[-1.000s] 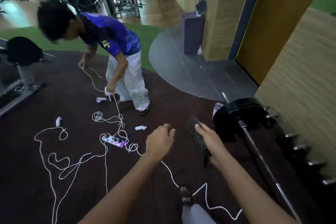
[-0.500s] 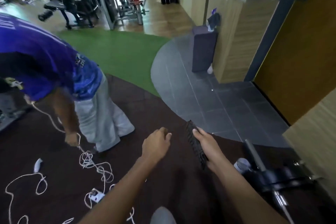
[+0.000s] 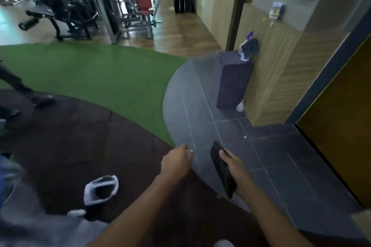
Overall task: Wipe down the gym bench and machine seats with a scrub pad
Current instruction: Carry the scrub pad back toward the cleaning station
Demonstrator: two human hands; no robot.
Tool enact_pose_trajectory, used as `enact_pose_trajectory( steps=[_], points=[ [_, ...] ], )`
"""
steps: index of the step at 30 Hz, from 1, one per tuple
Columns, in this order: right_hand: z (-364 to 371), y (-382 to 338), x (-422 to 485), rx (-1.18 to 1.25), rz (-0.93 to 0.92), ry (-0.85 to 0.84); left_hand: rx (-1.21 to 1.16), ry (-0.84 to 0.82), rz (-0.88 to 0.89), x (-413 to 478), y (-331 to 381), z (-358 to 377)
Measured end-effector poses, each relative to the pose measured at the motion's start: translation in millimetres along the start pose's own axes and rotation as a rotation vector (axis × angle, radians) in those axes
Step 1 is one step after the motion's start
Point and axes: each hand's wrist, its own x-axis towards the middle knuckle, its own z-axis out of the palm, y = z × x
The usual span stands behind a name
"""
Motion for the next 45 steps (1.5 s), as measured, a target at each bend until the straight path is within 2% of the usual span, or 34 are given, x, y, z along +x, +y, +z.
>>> enact_pose_trajectory(
  steps=[5,12,17,23,29,36,39,45],
  points=[
    [18.2,-76.0,154.3,0.017,-0.006,0.046,0.033,-0.013,0.025,166.1,18.5,-43.1],
    [38.1,-185.6,372.4,0.084,-0.049,-0.03,0.062,-0.006,-0.004,400.6,37.6,-81.1],
    [56.4,-276.6,487.5,0.07,-0.031,-0.045,0.065,0.014,-0.009,537.6,53.1,-124.7],
    [76.4,-343.9,639.9,0.052,-0.01,0.03,0.062,-0.011,0.045,719.1,68.2,-156.9],
    [90.1,-405.5,780.5,0.155,-0.004,0.213,0.107,-0.125,0.182,899.6,85.9,-176.1],
    [68.4,-447.6,896.7,0.263,0.053,0.423,0.216,-0.249,0.426,1051.8,150.5,-183.4],
    [42.9,-454.4,953.3,0.309,0.091,0.519,0.244,-0.306,0.54,1124.0,189.0,-156.9],
    [-45.3,-434.2,1094.5,0.321,0.163,0.88,0.348,-0.411,0.817,1261.2,267.0,-47.4]
  ],
)
